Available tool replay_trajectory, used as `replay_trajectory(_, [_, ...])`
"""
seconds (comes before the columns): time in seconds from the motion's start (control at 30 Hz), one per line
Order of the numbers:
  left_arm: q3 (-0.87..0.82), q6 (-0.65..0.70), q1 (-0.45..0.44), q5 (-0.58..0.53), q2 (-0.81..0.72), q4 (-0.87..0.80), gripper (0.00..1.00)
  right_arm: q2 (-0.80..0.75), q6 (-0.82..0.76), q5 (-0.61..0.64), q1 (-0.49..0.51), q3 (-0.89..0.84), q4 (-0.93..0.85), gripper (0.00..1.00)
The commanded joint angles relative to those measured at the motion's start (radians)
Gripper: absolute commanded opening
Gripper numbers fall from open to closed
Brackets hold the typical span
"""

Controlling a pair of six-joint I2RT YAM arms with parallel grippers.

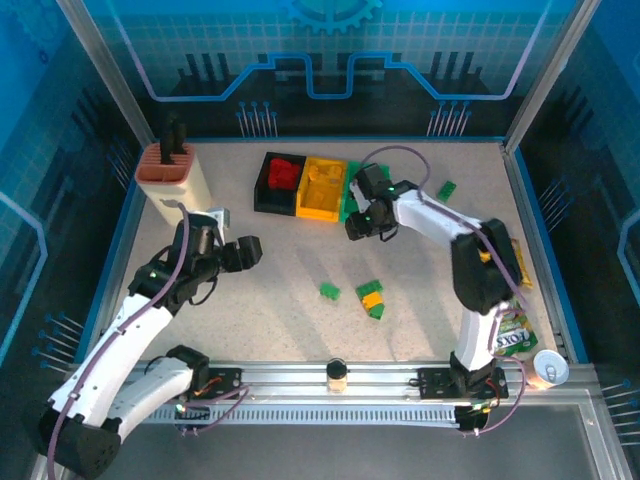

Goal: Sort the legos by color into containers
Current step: Rotate the container at the top-center of the table, then pick up the lego from the top-right of the table.

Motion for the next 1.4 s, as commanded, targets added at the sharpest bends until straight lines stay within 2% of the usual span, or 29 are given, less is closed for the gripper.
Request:
replay_trajectory(0.0, [-0.011,0.001,-0.032,0.069,0.044,0.04,0.81,-0.132,0.077,0.045,-0.101,-0.008,0.031,0.77])
replay_trajectory(0.2, [-0.031,-0.024,-0.152,0.004,0.098,0.079,0.81,-0.019,0.208,0.136,-0.343,0.087,0.014,0.8])
replay_trajectory(0.37, [-0.079,-0.067,-0.225,0.0,0.128,0.107,0.82,0.216,0.259,0.178,-0.461,0.306,-0.079,0.82])
replay_trajectory(0.63, [-0.168,-0.145,-0.326,-0.018,0.155,0.152,0.82,0.482,0.247,0.176,-0.511,0.596,-0.175,0.82])
replay_trajectory(0.93, [-0.174,-0.158,-0.354,-0.016,0.186,0.16,0.82,0.684,0.236,0.222,-0.529,0.85,-0.322,0.78])
replay_trajectory(1.17, [-0.141,-0.152,-0.373,-0.018,0.224,0.159,0.82,0.728,0.237,0.185,-0.535,0.841,-0.316,0.7])
replay_trajectory(1.23, [-0.125,-0.147,-0.379,-0.014,0.246,0.16,0.82,0.74,0.23,0.164,-0.535,0.845,-0.317,0.61])
replay_trajectory(1.3, [-0.108,-0.147,-0.385,-0.009,0.276,0.164,0.83,0.739,0.226,0.156,-0.533,0.832,-0.312,0.47])
replay_trajectory(1.37, [-0.092,-0.146,-0.392,-0.003,0.311,0.172,0.83,0.723,0.221,0.154,-0.527,0.806,-0.303,0.37])
